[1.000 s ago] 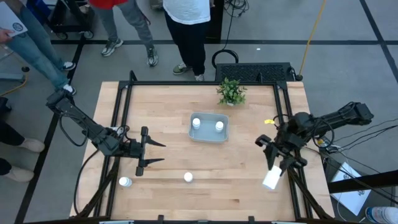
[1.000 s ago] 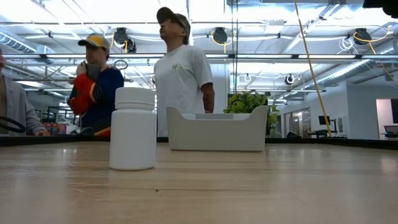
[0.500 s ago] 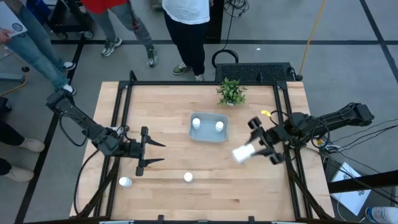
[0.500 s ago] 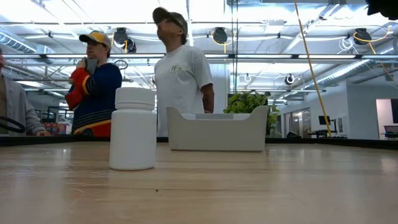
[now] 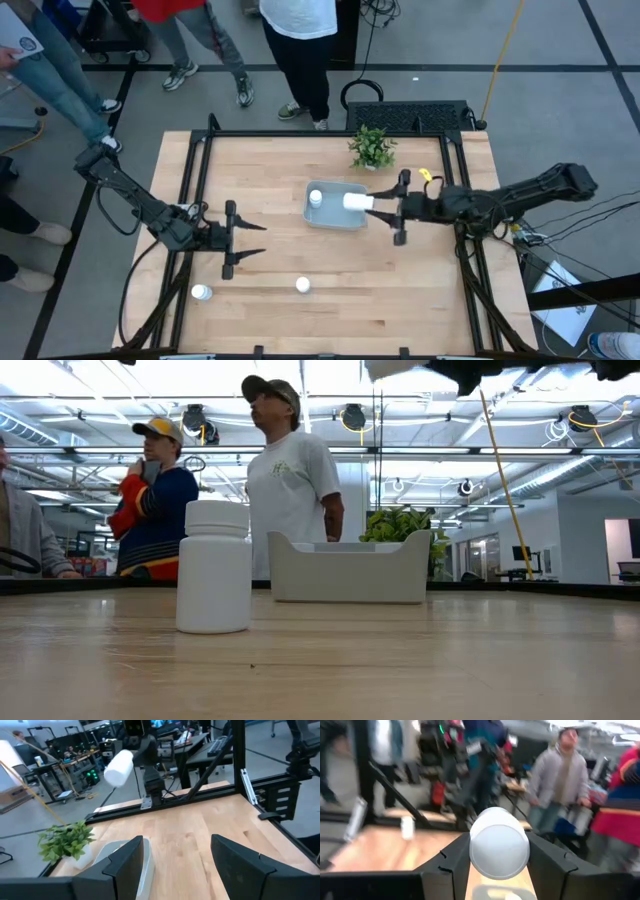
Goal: Pick and place pill bottles into a basket
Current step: Put the white medicine bottle into the bin
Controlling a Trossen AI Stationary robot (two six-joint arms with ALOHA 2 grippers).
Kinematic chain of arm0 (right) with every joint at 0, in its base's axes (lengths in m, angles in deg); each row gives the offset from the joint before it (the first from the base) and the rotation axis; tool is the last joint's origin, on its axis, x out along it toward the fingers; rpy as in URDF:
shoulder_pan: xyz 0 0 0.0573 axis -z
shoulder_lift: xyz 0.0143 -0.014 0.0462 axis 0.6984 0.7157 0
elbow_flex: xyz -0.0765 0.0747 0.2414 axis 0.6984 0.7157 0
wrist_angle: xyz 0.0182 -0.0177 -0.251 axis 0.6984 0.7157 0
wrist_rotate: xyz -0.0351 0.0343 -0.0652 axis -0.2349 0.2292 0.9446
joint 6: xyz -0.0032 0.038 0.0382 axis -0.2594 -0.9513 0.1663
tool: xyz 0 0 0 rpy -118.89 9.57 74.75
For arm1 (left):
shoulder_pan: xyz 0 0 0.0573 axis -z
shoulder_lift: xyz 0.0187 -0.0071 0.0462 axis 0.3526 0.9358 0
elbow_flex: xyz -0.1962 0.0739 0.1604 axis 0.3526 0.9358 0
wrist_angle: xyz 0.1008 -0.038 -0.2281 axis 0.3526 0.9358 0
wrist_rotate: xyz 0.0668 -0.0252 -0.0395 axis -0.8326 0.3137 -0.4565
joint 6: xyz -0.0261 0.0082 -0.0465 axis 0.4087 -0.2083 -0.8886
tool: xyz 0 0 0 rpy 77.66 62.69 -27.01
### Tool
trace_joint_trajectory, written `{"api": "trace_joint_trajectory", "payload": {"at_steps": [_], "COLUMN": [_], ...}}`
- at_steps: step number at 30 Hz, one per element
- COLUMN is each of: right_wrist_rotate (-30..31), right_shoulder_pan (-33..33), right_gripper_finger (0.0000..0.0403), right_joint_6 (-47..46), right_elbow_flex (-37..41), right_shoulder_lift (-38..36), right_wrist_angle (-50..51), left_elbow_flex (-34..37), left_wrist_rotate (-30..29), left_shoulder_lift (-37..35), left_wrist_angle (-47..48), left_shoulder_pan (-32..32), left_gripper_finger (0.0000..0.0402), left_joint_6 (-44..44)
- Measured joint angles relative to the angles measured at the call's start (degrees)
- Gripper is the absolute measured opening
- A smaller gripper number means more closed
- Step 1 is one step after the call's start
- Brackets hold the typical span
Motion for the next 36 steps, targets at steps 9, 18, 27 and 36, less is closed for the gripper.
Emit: {"api": "trace_joint_trajectory", "payload": {"at_steps": [9, 18, 27, 36], "right_wrist_rotate": [3.94, 0.1, -8.55, -18.75], "right_shoulder_pan": [0.77, 5.11, 13.98, 21.8], "right_gripper_finger": [0.0151, 0.0151, 0.0151, 0.0151], "right_joint_6": [-1.53, -6.32, -8.99, -10.62], "right_elbow_flex": [-13.18, -30.45, -42.96, -53.72], "right_shoulder_lift": [10.0, 19.79, 29.11, 38.96], "right_wrist_angle": [16.06, 38.33, 53.37, 68.04], "left_elbow_flex": [0.0, 0.0, 0.0, 0.0], "left_wrist_rotate": [-0.89, -1.39, -1.37, -1.39], "left_shoulder_lift": [0.02, 0.02, 0.02, 0.02], "left_wrist_angle": [0.0, -0.03, 0.06, 0.05], "left_shoulder_pan": [0.02, 0.02, 0.02, 0.02], "left_gripper_finger": [0.0239, 0.0239, 0.0239, 0.0239], "left_joint_6": [-0.39, -0.65, -0.74, -0.73]}}
